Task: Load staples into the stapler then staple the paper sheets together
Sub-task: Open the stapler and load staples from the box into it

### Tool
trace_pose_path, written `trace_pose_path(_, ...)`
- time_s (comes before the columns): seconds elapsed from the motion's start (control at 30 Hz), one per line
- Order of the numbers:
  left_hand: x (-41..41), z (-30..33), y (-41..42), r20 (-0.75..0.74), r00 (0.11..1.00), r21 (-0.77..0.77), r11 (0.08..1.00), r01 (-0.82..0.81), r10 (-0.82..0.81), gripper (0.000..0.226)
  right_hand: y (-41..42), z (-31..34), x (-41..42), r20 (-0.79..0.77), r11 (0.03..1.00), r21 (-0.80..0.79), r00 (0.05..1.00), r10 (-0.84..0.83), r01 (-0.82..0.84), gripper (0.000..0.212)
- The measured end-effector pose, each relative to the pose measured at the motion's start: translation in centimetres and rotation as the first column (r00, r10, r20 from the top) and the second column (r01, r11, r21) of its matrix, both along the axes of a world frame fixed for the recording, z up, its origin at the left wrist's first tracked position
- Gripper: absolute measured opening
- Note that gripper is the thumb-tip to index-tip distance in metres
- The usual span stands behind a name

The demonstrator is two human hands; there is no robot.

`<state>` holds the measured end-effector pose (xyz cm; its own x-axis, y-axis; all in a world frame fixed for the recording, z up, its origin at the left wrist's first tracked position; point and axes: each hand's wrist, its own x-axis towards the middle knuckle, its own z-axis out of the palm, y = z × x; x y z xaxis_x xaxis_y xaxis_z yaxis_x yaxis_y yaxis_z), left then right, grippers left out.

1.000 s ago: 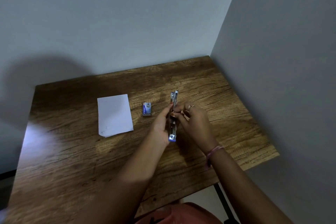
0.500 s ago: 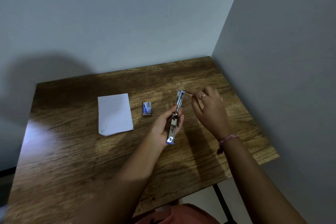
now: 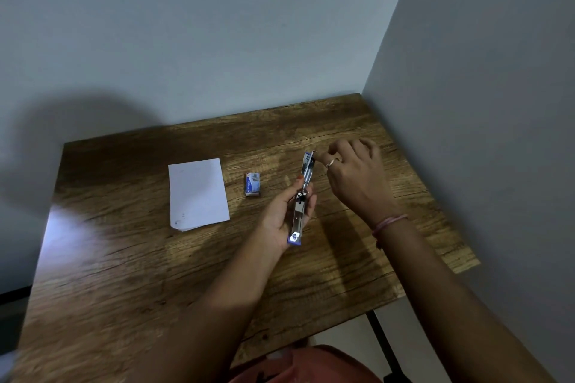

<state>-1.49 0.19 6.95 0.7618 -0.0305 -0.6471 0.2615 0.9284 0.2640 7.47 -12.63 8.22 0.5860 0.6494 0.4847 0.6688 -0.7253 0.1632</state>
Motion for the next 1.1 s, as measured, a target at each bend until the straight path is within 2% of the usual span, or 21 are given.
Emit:
trace_pose_path(0.27, 0.1, -0.2, 1.0, 0.008, 1.0, 0.024, 1.0, -0.012, 0.011, 0.029, -0.1, -1.0, -0.3, -0.021, 0.994, -0.047, 0.995, 0.095, -0.096, 0.04)
trace_pose_path(0.5, -0.1, -0.5, 1.3, -0.003, 1.0, 0.061, 0.998, -0.009, 0.009, 0.015, -0.1, -2.6, -1.6, -0.06, 0.989, -0.043, 0.989, 0.136, -0.138, 0.037)
trace_pose_path(0.67, -0.3, -0.4, 1.6, -0.001, 1.0, 0.108, 0.994, -0.003, 0.003, 0.012, 0.3, -3.2, -2.4, -0.154, 0.998, 0.028, 0.986, 0.068, -0.064, 0.042)
trace_pose_path(0.73, -0.4, -0.7, 1.7, 0.003, 1.0, 0.125, 0.992, 0.005, -0.005, 0.012, 0.5, -3.7, -2.5, -0.264, 0.989, 0.137, 0.961, 0.083, -0.048, 0.046)
trace_pose_path(0.77, -0.4, -0.9, 1.8, 0.004, 1.0, 0.133, 0.991, 0.01, -0.011, 0.012, 0.6, -4.0, -2.5, -0.354, 0.969, 0.244, 0.925, 0.136, -0.049, 0.047)
trace_pose_path(0.83, -0.3, -1.5, 2.1, -0.007, 1.0, 0.163, 0.986, 0.029, -0.028, 0.012, 0.7, -4.8, -2.6, -0.52, 0.859, 0.512, 0.802, 0.294, 0.018, 0.048)
trace_pose_path(0.9, -0.2, -2.0, 2.3, -0.024, 0.998, 0.217, 0.974, 0.063, -0.059, 0.013, 0.7, -5.5, -2.5, -0.606, 0.726, 0.66, 0.707, 0.363, 0.193, 0.048)
trace_pose_path(1.0, -0.1, -2.7, 2.7, -0.017, 0.996, 0.29, 0.953, 0.087, -0.085, 0.018, 0.3, -6.8, -2.1, -0.688, 0.632, 0.67, 0.645, 0.332, 0.389, 0.042)
trace_pose_path(1.1, 0.2, -3.4, 3.1, 0.02, 0.998, 0.447, 0.893, 0.051, -0.067, 0.022, -0.6, -8.2, -1.9, -0.721, 0.679, 0.591, 0.663, 0.203, 0.435, 0.038)
